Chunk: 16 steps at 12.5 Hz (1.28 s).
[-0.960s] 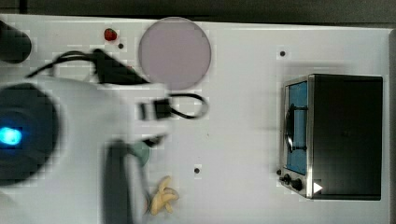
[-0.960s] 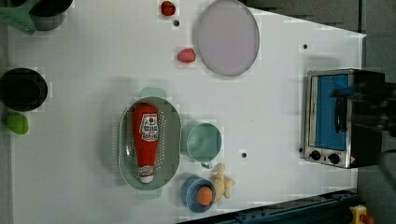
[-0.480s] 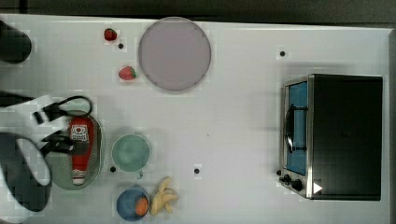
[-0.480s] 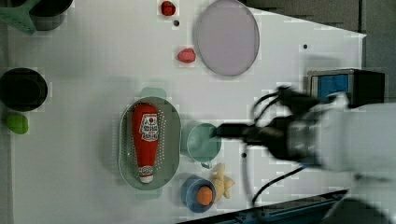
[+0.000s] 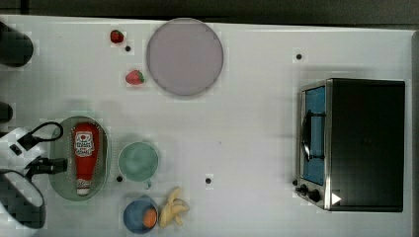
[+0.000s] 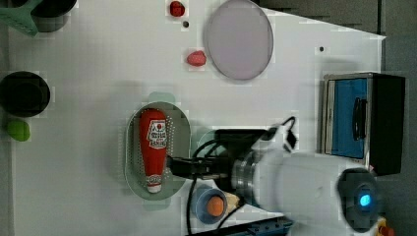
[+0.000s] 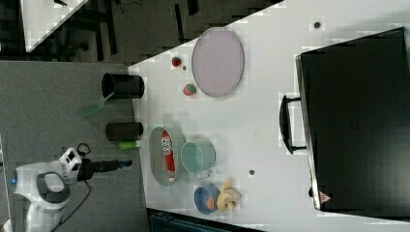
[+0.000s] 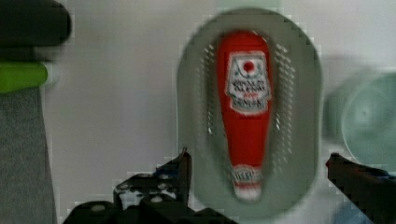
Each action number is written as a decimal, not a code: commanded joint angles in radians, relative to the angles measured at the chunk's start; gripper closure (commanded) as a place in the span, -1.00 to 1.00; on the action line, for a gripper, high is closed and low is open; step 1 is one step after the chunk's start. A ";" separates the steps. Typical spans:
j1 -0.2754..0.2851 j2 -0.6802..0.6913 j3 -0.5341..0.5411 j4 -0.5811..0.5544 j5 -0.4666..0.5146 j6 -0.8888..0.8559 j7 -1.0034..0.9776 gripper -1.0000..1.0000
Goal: Pick ketchup from strainer and place it on the table
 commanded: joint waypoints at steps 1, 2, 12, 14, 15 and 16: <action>-0.018 0.074 -0.022 -0.091 -0.084 0.153 0.034 -1.00; -0.018 0.105 -0.024 -0.112 -0.111 0.201 0.034 -1.00; 0.025 0.435 -0.093 -0.118 -0.220 0.470 0.067 -1.00; 0.057 0.469 -0.123 -0.096 -0.220 0.478 0.067 -1.00; 0.074 0.480 -0.141 -0.086 -0.220 0.478 0.067 -1.00; 0.094 0.488 -0.163 -0.078 -0.220 0.478 0.067 -1.00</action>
